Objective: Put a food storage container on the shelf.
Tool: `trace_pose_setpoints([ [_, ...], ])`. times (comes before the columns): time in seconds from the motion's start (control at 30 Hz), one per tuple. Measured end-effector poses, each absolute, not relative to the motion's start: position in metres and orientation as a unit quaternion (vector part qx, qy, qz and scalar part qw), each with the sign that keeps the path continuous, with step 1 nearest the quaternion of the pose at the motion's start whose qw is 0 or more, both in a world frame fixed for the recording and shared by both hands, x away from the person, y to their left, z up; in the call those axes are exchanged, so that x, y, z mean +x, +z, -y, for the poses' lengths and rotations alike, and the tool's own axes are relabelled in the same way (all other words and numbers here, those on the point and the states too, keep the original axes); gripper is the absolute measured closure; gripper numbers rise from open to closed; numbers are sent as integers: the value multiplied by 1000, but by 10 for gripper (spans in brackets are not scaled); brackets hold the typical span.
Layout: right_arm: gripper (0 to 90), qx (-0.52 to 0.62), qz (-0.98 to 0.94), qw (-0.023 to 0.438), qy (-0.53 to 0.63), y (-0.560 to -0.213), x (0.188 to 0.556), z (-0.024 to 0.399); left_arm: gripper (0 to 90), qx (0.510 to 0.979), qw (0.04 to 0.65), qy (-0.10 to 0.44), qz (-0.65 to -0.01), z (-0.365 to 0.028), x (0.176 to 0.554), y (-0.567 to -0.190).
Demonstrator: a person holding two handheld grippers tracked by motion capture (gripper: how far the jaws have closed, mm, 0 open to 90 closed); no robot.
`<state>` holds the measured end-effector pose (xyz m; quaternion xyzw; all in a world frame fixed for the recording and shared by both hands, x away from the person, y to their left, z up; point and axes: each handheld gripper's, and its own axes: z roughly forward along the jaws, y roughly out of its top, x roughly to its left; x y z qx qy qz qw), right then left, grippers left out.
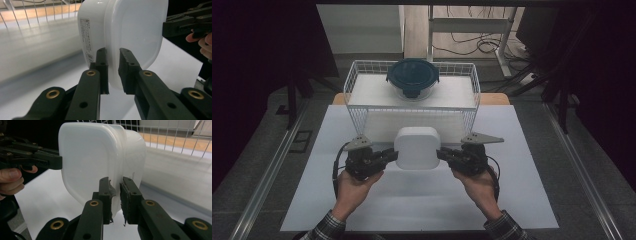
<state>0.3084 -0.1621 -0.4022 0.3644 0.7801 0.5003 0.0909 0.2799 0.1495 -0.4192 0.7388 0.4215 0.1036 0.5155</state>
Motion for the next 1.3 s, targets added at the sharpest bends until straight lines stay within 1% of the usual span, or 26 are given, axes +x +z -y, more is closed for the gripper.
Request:
trace_pose_setpoints([
  [0.23, 785, 360, -776, 96, 509, -377, 321, 161, 788, 737, 519, 121, -417, -150, 290, -390],
  [0.5, 785, 349, -772, 104, 521, -338, 328, 157, 788, 728, 532, 134, -411, -155, 295, -354],
  [0.73, 786, 344, -768, 111, 530, -302, 340, 150, 788, 726, 537, 135, -409, -163, 310, -318],
  [0.9, 786, 343, -763, 110, 537, -277, 355, 143, 788, 725, 538, 135, -408, -171, 325, -292],
  [1.07, 786, 346, -759, 112, 541, -254, 373, 133, 786, 724, 537, 133, -412, -181, 349, -267],
  [1.3, 784, 363, -752, 122, 537, -237, 402, 121, 781, 720, 533, 125, -427, -187, 383, -254],
])
